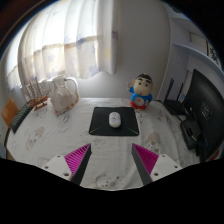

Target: Arrange mouse

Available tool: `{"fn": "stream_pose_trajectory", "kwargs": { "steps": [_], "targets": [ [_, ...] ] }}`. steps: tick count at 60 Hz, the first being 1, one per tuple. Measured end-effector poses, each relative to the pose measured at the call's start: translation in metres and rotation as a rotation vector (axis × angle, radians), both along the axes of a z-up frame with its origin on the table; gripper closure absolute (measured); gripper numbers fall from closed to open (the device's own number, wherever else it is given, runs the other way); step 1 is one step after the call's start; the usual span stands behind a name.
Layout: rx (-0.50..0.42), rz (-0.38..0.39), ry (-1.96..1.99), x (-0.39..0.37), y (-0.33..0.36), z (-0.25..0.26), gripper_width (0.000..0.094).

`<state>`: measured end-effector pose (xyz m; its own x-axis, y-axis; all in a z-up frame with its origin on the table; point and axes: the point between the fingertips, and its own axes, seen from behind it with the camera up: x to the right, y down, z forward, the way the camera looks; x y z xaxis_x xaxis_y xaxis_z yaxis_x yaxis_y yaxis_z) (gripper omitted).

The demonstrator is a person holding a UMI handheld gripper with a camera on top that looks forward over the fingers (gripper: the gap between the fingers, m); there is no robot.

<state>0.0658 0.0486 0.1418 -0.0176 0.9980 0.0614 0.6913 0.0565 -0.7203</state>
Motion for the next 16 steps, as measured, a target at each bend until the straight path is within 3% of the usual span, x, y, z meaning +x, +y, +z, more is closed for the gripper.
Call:
{"fn": "stream_pose_trajectory", "kwargs": {
  "steps": [12, 16],
  "targets": [
    [0.038, -0.017, 0.031, 0.014, 0.008, 0.007, 0.0094],
    [0.013, -0.016, 0.009, 0.018, 0.002, 0.000, 0.0096]
  ]
}}
